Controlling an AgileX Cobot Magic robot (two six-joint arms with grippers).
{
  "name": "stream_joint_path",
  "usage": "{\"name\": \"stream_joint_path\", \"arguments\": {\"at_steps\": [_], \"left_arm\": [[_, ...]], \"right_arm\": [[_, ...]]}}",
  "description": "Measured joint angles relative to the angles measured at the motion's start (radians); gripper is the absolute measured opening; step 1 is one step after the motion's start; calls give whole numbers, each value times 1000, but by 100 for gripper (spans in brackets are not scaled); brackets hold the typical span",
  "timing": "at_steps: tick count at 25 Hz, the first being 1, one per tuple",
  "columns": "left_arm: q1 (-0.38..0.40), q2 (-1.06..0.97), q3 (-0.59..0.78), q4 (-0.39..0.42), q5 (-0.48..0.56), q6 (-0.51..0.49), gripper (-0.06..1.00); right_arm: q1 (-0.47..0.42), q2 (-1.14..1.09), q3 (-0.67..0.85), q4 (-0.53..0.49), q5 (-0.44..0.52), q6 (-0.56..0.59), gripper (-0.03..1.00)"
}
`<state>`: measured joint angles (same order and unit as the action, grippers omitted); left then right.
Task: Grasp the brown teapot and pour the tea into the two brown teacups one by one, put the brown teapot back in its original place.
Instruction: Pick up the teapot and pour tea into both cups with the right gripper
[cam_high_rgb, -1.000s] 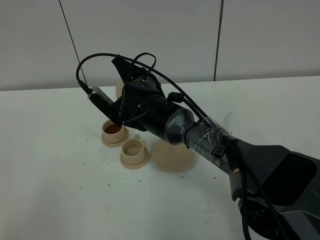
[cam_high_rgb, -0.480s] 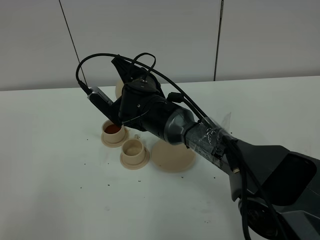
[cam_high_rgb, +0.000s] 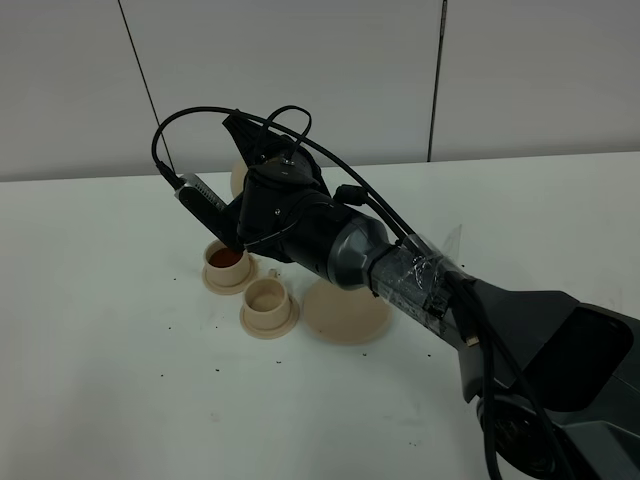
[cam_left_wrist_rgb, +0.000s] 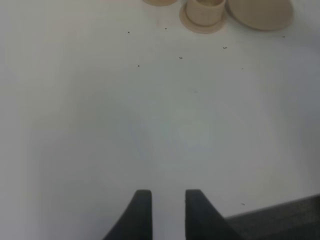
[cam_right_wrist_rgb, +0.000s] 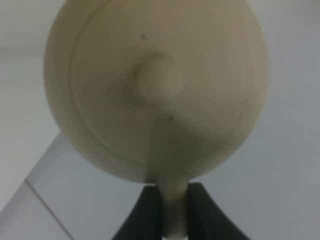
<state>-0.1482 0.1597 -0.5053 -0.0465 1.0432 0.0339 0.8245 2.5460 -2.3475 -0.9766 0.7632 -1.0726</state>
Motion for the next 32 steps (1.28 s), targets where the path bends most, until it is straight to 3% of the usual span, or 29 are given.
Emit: {"name": "stream_joint_path", "arguments": {"at_steps": [26, 32], "left_arm": [[0, 0, 0, 0, 0, 0, 24], [0, 0, 0, 0, 0, 0, 24]], "right_arm": [[-2, -47, 0, 172, 37, 38, 10], [-13, -73, 0, 270, 56, 39, 10]]}}
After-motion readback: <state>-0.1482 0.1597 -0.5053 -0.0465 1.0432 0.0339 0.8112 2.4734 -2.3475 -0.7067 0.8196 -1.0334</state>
